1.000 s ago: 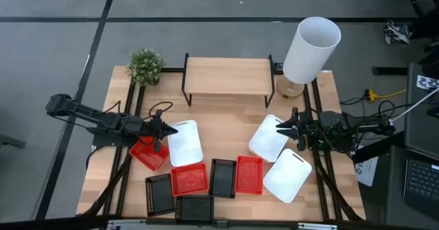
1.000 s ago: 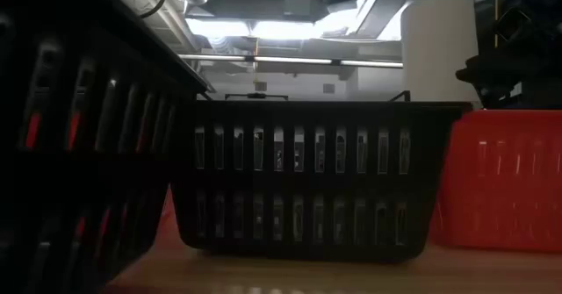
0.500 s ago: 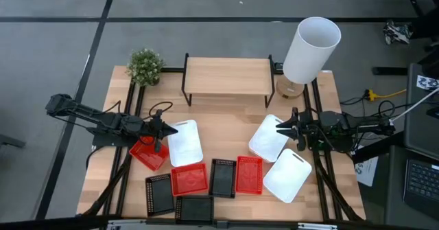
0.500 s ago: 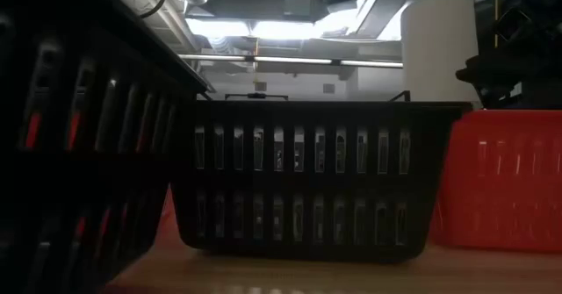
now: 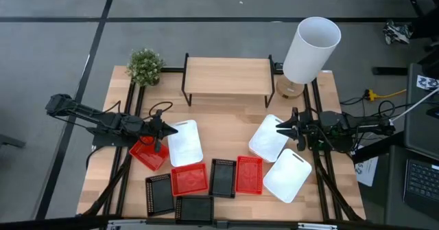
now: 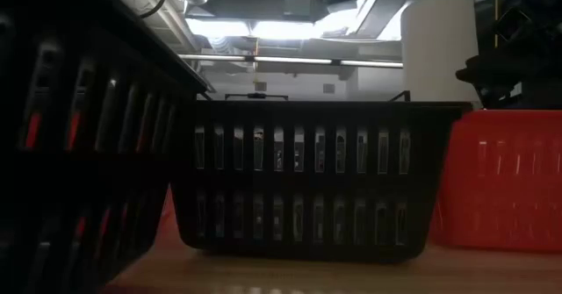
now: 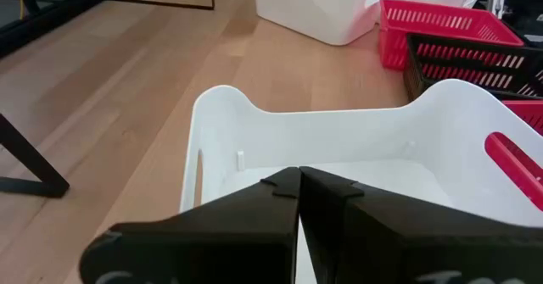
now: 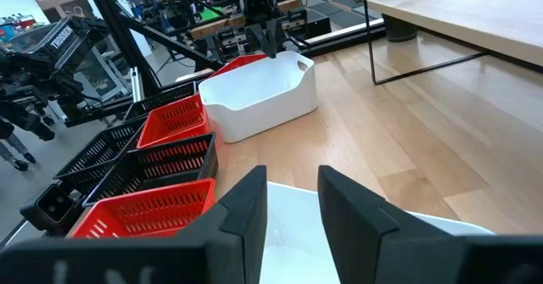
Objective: Stack baskets on shelf by color
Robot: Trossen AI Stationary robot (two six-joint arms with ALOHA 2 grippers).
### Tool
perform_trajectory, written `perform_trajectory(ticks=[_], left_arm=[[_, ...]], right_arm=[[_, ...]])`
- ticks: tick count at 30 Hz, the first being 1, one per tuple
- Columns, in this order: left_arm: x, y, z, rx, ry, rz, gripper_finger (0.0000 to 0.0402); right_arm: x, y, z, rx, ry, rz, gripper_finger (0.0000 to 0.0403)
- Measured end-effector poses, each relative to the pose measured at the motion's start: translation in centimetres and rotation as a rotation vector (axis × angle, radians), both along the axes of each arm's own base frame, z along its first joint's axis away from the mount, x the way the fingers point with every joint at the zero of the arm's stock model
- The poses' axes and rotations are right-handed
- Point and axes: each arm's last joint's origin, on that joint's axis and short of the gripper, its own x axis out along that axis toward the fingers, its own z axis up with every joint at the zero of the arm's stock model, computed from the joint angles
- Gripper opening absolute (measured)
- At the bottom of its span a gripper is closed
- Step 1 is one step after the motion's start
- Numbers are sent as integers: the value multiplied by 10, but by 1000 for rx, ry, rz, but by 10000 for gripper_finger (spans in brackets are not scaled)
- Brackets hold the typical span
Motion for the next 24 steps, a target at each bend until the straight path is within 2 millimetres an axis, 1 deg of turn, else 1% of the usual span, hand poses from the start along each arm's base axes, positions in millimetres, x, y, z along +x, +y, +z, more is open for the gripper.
perform_trajectory(ticks=[7, 10, 14, 15, 20, 24], left_arm=[[0, 0, 0, 1, 0, 0, 0], [0, 0, 0, 62, 8, -17, 0], [0, 0, 0, 169, 18, -40, 0], [0, 0, 1, 174, 15, -42, 0], [3, -1, 12, 117, -107, -40, 0], [4, -1, 23, 91, -220, -33, 0]], right_arm=[[0, 0, 0, 0, -1, 0, 107], [0, 0, 2, 19, -17, -2, 107], [1, 0, 9, 111, -89, -18, 107], [1, 0, 10, 130, -105, -24, 107], [1, 0, 12, 327, -119, -46, 107], [1, -1, 11, 416, -114, -77, 107]])
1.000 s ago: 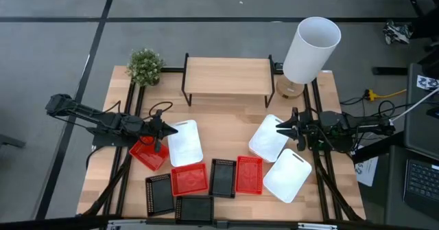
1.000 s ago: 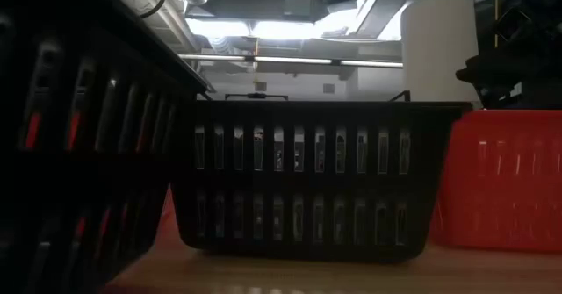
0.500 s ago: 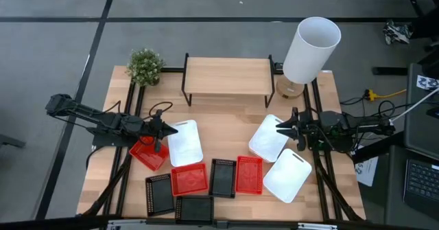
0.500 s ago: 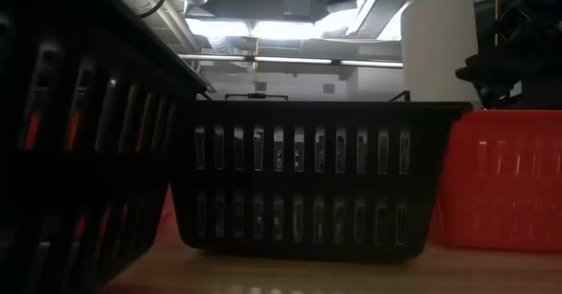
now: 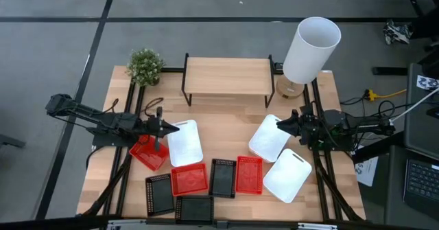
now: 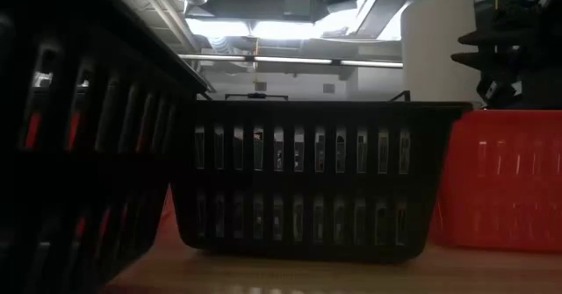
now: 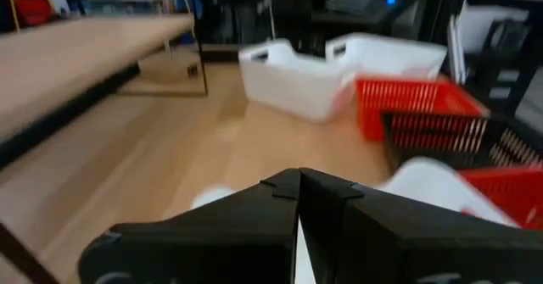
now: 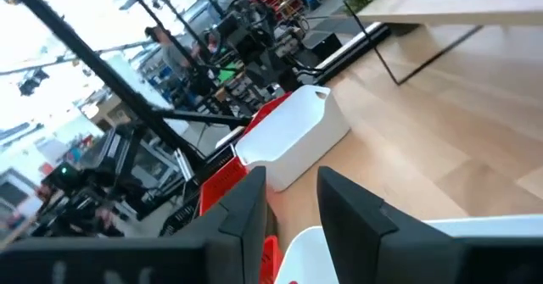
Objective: Stack baskets on shelf by color
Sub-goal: Put the top right white bin on the shelf
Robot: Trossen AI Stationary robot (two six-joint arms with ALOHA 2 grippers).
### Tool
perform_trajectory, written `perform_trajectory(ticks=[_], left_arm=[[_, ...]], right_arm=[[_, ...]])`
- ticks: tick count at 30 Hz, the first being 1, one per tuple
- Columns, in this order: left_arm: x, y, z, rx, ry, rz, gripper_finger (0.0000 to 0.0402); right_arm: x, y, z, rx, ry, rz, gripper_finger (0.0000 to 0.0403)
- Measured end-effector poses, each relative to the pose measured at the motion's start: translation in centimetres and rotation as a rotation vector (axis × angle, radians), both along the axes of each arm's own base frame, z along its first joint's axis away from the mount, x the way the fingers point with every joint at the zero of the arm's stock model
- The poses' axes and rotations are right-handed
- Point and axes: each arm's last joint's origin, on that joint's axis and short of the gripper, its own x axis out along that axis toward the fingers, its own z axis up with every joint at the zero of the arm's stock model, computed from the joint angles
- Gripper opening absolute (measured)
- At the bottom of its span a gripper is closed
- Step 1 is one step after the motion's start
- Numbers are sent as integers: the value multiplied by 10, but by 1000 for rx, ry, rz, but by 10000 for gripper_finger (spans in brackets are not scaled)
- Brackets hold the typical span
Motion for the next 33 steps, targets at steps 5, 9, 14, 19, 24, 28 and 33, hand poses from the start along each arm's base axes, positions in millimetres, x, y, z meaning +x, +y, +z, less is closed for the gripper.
perform_trajectory(ticks=[5, 9, 14, 19, 24, 28, 33], left_arm=[[0, 0, 8, -18, -81, 0, 0], [0, 0, 9, -5, -86, 3, 0], [0, 2, 9, 90, -80, 56, 0], [-1, 2, 12, 129, -106, 81, 0], [-1, 2, 13, 133, -107, 81, 0], [0, 2, 13, 133, -107, 81, 0], [-1, 2, 13, 128, -107, 82, 0]], right_arm=[[0, 0, -1, -8, 6, -7, 107], [0, -1, -1, -18, 7, -33, 107], [0, -3, 2, -76, -13, -97, 107], [0, -3, 10, -168, -93, -124, 107], [-3, -3, 25, -227, -245, -111, 107], [-17, 0, 63, -357, -539, -14, 107], [-40, -2, 124, -583, -585, -79, 107]])
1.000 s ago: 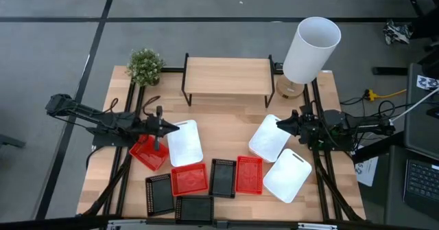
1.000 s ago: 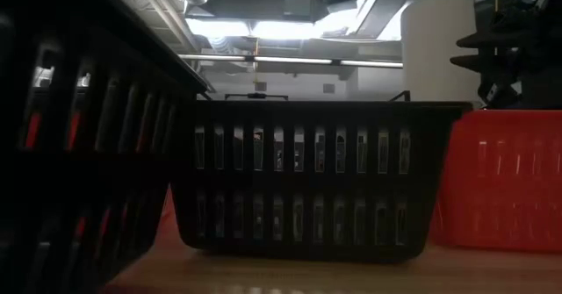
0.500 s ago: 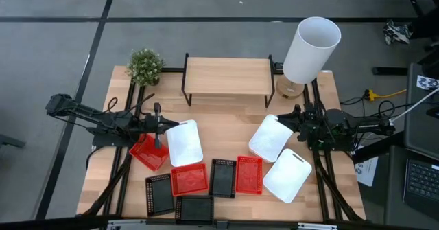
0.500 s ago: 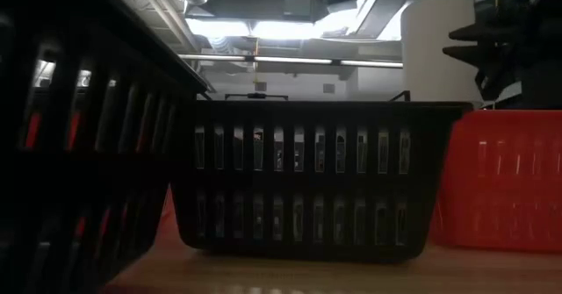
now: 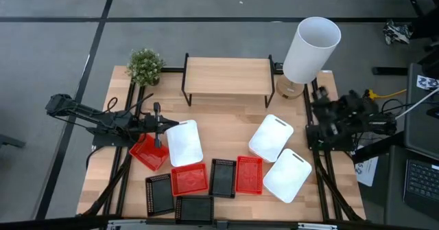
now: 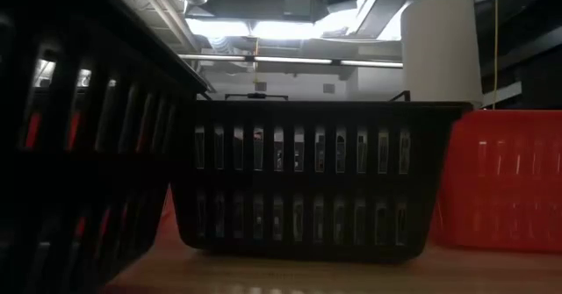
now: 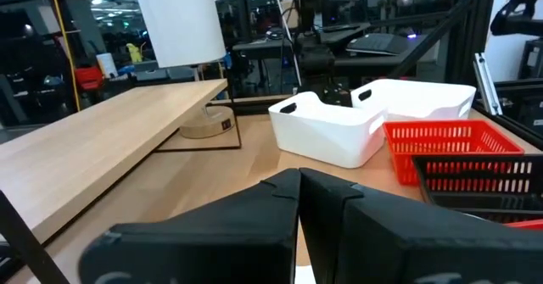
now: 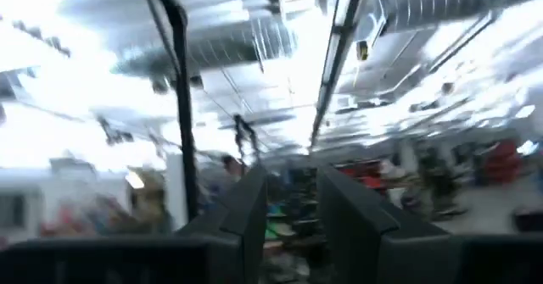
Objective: Stack baskets on shelf by color
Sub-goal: Put the top right white bin on the shelf
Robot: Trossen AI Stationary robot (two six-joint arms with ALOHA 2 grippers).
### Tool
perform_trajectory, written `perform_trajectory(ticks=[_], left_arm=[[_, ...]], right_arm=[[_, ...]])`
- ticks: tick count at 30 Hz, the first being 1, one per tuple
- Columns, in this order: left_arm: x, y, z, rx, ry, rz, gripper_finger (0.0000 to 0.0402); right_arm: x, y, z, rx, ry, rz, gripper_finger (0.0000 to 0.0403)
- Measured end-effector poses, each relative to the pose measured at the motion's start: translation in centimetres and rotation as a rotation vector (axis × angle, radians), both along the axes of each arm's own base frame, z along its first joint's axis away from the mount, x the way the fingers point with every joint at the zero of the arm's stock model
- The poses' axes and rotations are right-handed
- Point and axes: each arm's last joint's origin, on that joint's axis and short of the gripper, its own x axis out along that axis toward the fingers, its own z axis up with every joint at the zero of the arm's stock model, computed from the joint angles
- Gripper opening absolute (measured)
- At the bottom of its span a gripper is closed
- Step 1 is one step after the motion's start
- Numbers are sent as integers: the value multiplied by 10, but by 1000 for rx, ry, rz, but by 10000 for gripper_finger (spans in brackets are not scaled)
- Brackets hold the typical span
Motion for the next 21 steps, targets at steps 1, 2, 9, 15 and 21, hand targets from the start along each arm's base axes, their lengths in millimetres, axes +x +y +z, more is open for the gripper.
perform_trajectory(ticks=[1, 2, 9, 15, 21], left_arm=[[0, 0, 0, 0, 0, 0, 0], [0, 0, 0, 0, 0, 0, 0], [0, 0, 0, 0, 0, 0, 0], [0, 0, 0, 22, 4, 2, 0], [0, 0, 0, 33, 6, 4, 0]], right_arm=[[-2, -1, 12, -26, 41, -52, 107], [-3, -3, 23, -33, 95, -107, 107], [27, -10, 72, 138, 701, -439, 107], [70, -6, 55, 362, 1287, -602, 107], [117, -4, -7, 429, 1665, -688, 107]])
